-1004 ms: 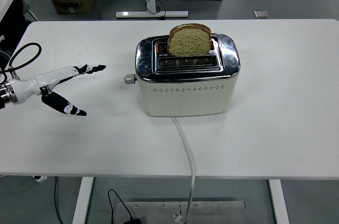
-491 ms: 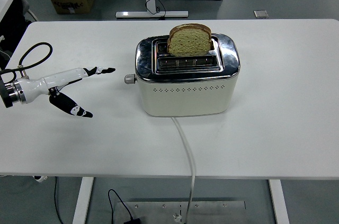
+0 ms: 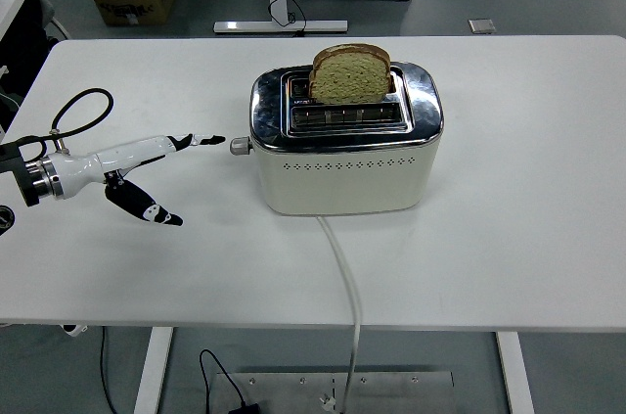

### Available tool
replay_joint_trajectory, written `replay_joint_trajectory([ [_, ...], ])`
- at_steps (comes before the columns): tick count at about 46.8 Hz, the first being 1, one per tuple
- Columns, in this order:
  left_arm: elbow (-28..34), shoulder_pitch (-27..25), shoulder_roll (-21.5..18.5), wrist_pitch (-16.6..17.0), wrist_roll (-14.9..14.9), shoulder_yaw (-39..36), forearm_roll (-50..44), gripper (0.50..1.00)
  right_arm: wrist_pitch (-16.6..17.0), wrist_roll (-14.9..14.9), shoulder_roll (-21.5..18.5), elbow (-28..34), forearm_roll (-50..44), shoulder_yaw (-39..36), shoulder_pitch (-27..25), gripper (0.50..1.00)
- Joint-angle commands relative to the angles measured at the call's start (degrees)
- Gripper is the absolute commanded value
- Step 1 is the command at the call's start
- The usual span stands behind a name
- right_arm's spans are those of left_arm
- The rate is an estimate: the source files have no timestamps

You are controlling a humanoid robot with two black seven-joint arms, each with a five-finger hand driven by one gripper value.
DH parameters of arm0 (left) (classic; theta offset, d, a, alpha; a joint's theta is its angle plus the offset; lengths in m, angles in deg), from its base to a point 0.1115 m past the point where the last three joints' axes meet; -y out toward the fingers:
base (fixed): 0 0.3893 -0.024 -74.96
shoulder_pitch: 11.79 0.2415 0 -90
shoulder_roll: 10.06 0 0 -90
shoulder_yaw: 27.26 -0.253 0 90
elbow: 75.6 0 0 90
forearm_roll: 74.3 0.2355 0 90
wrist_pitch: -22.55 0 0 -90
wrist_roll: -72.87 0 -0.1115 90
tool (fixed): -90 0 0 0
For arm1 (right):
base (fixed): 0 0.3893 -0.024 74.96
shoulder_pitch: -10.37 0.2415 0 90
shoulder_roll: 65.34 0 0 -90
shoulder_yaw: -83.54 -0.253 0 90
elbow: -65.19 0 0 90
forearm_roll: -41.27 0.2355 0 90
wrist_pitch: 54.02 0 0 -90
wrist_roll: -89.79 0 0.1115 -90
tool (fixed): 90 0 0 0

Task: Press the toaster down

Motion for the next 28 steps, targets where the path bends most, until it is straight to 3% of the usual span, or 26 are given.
replay_joint_trajectory([
  [1, 0.0, -0.2, 0.1, 0.0, 0.0, 0.0, 0.0, 1.000, 0.0, 0.0, 0.0, 0.0, 0.0, 0.0, 0.0, 0.998],
  [28, -0.4, -0.1, 1.6, 0.1, 0.0, -1.0, 0.0, 1.000, 0.0, 0.0, 0.0, 0.0, 0.0, 0.0, 0.0, 0.998],
])
